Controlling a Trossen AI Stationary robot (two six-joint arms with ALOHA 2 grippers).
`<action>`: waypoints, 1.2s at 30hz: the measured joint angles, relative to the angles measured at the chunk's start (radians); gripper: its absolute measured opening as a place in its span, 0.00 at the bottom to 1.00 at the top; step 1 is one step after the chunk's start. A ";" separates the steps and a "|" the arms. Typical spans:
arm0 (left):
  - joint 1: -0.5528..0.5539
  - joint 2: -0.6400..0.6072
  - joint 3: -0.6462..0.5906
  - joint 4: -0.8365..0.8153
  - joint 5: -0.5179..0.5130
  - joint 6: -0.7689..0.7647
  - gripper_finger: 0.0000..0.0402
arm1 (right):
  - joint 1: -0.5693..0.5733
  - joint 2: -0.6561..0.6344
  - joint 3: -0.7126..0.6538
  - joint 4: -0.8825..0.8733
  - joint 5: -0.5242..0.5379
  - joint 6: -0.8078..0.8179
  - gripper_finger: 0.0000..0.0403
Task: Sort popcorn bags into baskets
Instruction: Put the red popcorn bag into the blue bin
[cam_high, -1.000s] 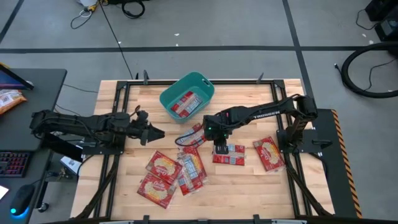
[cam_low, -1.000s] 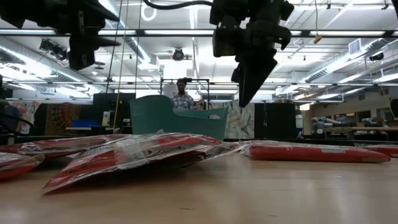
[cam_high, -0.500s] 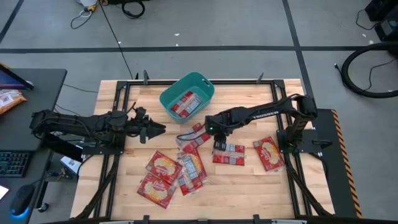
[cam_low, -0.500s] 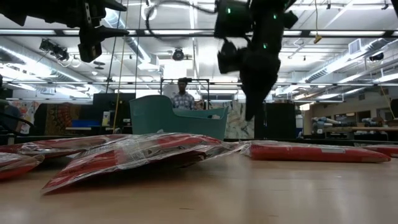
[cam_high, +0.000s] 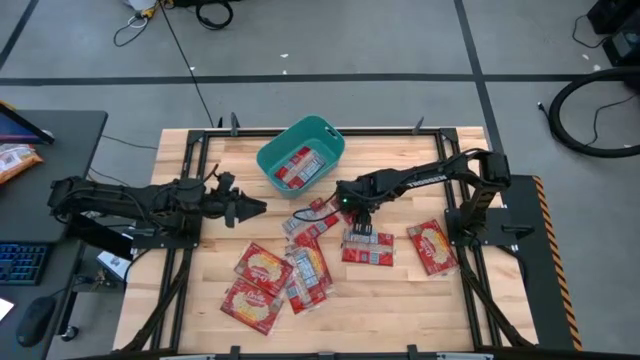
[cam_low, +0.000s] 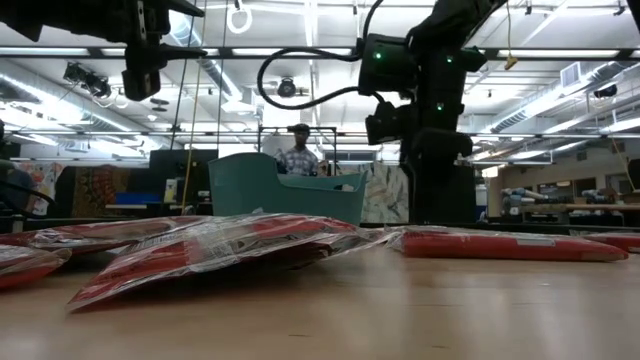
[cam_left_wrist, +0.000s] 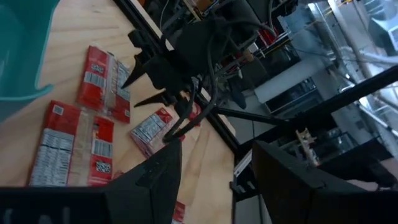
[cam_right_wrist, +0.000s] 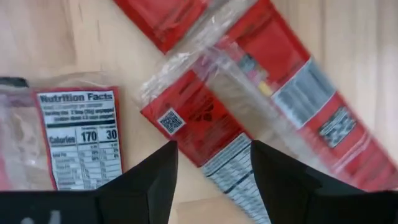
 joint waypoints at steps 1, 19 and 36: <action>0.000 0.000 0.000 0.000 0.000 -0.012 0.49 | -0.011 -0.004 0.000 -0.002 -0.001 -0.032 0.51; 0.000 0.000 0.000 0.306 -0.153 0.039 0.49 | -0.213 0.010 0.000 -0.003 -0.132 -0.391 0.41; 0.000 0.000 0.000 0.408 -0.179 0.045 0.49 | -0.201 0.008 -0.108 0.126 -0.090 -0.482 0.20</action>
